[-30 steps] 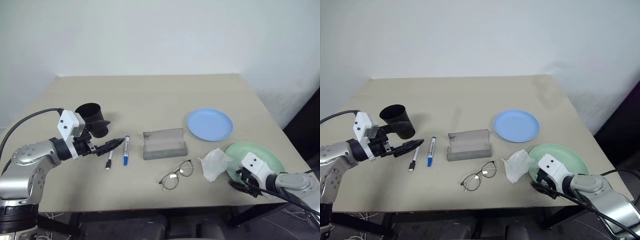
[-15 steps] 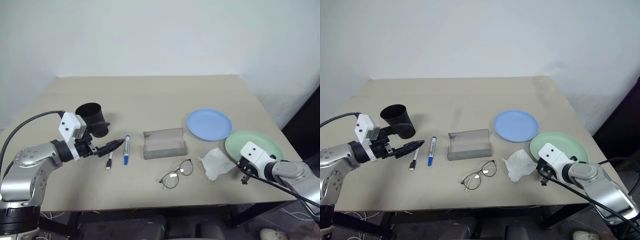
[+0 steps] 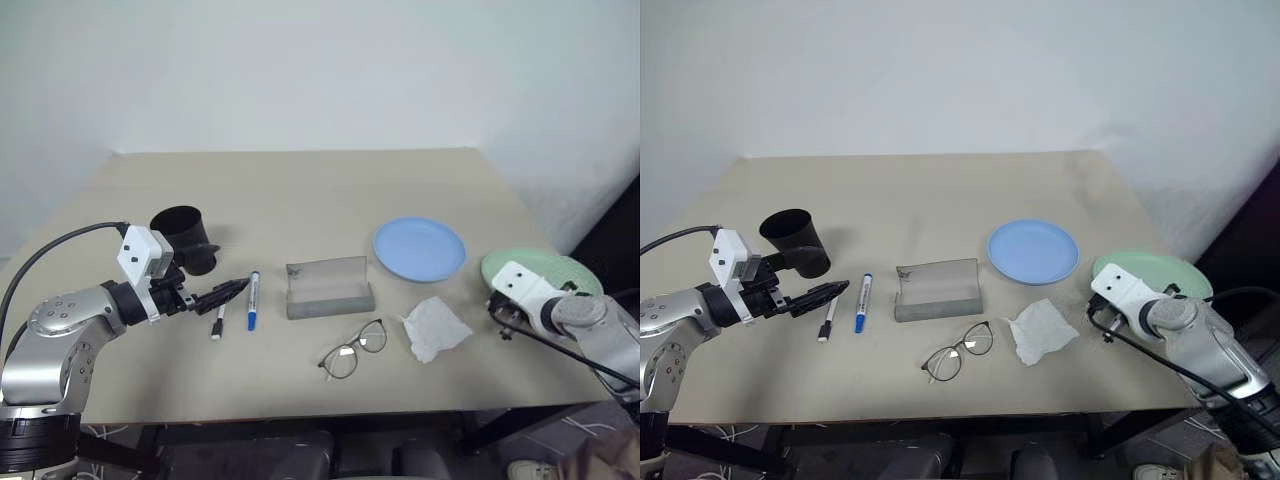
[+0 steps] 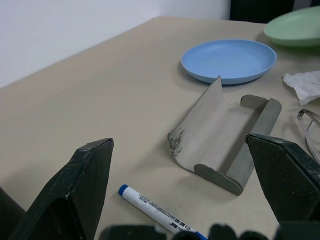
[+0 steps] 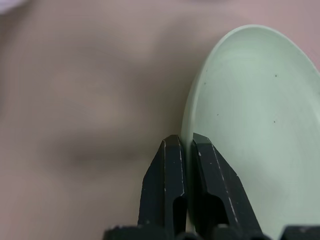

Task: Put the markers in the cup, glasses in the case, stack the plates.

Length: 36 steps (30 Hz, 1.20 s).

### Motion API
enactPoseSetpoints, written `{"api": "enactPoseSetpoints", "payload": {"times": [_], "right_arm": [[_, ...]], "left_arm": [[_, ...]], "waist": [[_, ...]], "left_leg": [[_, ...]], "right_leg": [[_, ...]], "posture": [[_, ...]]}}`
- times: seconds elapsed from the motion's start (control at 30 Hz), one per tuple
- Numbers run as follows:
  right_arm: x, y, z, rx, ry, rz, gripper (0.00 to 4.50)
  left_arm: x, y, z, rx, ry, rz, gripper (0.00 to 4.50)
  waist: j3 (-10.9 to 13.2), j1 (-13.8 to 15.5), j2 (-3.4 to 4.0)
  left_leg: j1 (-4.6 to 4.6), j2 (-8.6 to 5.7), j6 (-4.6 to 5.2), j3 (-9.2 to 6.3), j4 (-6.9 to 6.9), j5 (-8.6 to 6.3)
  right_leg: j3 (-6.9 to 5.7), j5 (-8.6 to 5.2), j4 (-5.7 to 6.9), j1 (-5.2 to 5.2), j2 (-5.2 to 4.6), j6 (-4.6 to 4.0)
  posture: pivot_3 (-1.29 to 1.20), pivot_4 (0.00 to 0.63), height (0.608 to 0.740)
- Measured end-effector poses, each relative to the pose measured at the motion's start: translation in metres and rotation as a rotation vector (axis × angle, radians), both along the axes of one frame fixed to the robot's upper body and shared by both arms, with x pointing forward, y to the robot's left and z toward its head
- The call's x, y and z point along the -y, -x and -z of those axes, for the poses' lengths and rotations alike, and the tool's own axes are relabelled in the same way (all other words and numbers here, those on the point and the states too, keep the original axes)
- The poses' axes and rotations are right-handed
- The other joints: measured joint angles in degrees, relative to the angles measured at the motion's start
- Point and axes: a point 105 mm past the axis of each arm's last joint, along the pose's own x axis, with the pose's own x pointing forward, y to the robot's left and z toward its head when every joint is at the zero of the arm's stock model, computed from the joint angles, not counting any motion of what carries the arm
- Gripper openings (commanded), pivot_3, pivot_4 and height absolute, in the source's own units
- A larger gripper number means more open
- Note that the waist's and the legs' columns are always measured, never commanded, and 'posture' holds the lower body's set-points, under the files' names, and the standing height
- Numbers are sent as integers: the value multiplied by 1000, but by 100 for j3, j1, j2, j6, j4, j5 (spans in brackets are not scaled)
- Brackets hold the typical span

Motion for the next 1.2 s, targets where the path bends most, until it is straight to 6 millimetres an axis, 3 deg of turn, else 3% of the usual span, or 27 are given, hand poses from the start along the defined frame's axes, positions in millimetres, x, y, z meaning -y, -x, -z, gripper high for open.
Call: {"api": "enactPoseSetpoints", "payload": {"times": [0.23,0.37,0.87,1.2], "right_arm": [[-32,-40,-38,172,-90,-80,23],[-55,-53,-46,215,-163,-134,23],[-132,-65,-26,120,-320,-423,23],[-139,-64,-9,71,-306,-465,23]], "left_arm": [[0,0,-1,6,-2,-8,4500],[0,0,-1,7,-3,-9,4500],[-4,5,-2,18,-10,-37,4500],[-5,8,-1,21,-14,-52,4500]], "waist": [[1,-7,2],[1,2,2],[1,-6,4],[1,-6,5]], "left_leg": [[1,1,0,-1,-2,0],[1,-1,0,-5,1,1],[5,-2,-1,-7,0,1],[7,-4,-2,-6,0,1]], "right_leg": [[-1,2,0,-4,4,1],[-5,6,0,0,8,5],[-4,25,12,-5,17,-16],[1,27,23,-10,20,-17]], "posture": [[0,0,683],[0,0,683],[0,0,683],[0,0,683]]}}
